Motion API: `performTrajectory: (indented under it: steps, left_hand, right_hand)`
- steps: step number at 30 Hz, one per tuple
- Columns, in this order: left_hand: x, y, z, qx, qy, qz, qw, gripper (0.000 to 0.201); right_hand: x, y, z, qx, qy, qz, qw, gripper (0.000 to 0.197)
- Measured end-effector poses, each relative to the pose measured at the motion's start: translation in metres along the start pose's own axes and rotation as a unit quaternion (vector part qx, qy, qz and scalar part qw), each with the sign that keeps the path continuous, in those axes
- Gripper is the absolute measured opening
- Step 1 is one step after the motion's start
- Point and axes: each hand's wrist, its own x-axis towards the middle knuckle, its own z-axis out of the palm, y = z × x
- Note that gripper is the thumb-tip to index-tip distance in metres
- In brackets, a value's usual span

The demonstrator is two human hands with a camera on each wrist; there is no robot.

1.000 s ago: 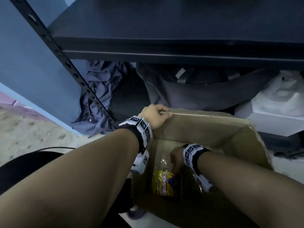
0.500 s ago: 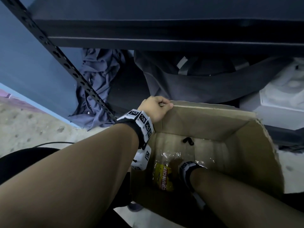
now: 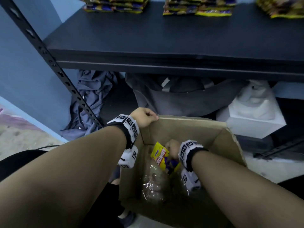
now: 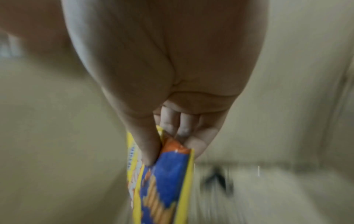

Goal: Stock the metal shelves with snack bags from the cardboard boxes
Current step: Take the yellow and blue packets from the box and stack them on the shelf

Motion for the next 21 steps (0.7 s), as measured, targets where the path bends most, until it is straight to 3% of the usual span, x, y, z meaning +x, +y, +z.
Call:
performTrajectory:
  steps: [6,14,21]
  left_hand:
    - [-0.012,0.026,-0.017,0.097,-0.037,0.001,0.995,0.015]
    - [-0.052,0.130,-0.050,0.203,-0.053,0.107,0.972,0.034]
    - [-0.089,0.215,-0.083,0.292,-0.050,0.188,0.937,0.031]
  right_hand:
    - [-0.061,0.004,-0.081,0.079,0.061,0.009,0.995,0.028]
    - [-0.160,0.019,-0.174,0.133,0.167,-0.027,0.977,0.020]
    - [-0.245,0.045,-0.246,0.199,0.205,-0.074,0.956,0.024]
